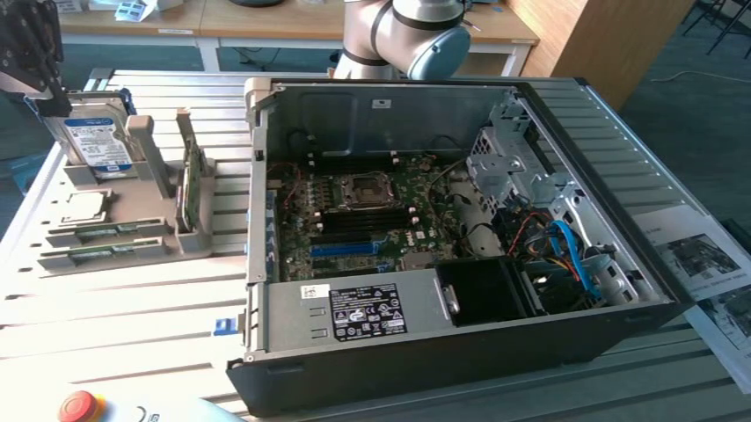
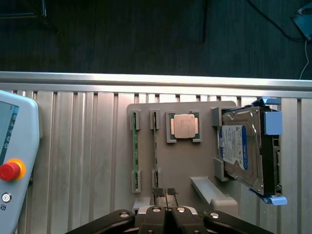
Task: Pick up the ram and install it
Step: 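Pick up the ram and move it above insertion slot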
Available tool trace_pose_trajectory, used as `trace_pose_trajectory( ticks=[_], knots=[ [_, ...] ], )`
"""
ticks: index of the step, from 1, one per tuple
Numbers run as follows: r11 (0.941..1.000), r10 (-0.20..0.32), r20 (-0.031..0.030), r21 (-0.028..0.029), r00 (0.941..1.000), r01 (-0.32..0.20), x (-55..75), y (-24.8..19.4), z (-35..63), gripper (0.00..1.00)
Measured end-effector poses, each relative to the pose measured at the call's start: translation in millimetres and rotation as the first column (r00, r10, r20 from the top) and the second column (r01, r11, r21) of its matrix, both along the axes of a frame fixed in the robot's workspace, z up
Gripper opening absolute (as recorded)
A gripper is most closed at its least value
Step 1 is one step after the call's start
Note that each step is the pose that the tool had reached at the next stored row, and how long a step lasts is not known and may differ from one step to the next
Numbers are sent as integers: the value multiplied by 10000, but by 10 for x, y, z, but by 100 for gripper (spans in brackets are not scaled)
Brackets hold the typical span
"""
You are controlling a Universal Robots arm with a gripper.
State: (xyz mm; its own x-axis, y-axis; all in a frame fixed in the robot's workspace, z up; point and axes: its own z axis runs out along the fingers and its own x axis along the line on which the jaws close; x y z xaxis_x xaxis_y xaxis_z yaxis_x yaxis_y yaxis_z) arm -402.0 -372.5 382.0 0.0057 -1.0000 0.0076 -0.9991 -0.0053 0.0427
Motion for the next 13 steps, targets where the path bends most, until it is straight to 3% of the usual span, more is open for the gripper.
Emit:
trace_pose_trajectory(
  ticks=[6, 13],
  knots=[
    [10000, 0, 1, 1, 10000, 0, 1, 0, -11, 11],
    [10000, 0, 0, 0, 10000, 0, -5, 0, -116, 11]
  ],
)
